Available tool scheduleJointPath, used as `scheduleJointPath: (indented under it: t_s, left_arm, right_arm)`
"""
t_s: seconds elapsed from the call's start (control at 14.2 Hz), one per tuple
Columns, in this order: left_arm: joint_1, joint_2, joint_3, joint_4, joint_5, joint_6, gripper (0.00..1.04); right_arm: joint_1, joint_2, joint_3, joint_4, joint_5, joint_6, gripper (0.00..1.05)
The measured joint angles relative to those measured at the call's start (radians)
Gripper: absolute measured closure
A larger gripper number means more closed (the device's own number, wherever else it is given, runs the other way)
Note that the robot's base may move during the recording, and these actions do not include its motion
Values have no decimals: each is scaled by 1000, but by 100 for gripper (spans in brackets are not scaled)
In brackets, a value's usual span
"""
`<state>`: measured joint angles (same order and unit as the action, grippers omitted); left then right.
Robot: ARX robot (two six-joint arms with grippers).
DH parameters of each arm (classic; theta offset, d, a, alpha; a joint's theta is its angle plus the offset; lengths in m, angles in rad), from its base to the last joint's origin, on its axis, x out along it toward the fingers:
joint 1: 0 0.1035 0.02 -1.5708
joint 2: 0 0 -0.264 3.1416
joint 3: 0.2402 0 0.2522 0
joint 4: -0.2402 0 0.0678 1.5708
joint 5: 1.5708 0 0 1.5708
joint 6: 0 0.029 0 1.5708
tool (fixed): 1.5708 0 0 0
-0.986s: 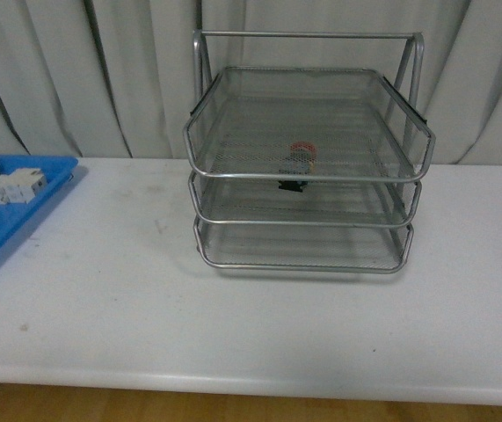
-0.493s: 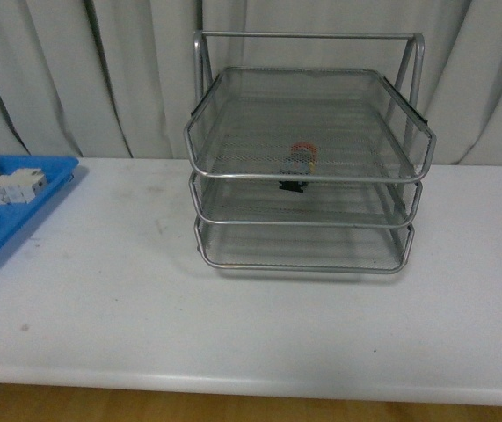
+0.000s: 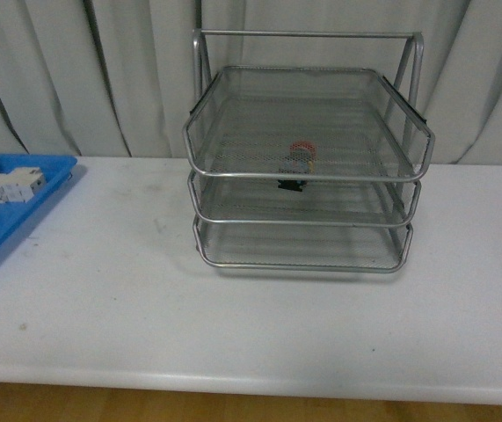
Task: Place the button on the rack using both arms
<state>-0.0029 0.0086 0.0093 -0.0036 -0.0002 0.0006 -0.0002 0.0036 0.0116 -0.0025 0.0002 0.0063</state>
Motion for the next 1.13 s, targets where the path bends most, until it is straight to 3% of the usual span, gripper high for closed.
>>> scheduleJointPath:
  t_s: [0.14, 0.21, 0.35, 0.56, 0.77, 1.13]
  left_arm:
    - [0, 0, 0, 0, 0, 0, 7]
    - [0, 0, 0, 0, 0, 0, 7]
    - [0, 0, 0, 0, 0, 0, 7]
    - [0, 0, 0, 0, 0, 0, 7]
    - [0, 0, 0, 0, 0, 0, 7]
    - [0, 0, 0, 0, 0, 0, 7]
  right_arm:
    - [0, 0, 0, -1, 0, 0, 103]
    - [0, 0, 0, -1, 0, -1, 94]
    - [0, 0, 0, -1, 0, -1, 55]
    - [0, 0, 0, -1, 0, -1, 21]
    - [0, 0, 0, -1, 0, -1, 5]
    - [0, 0, 0, -1, 0, -1, 6]
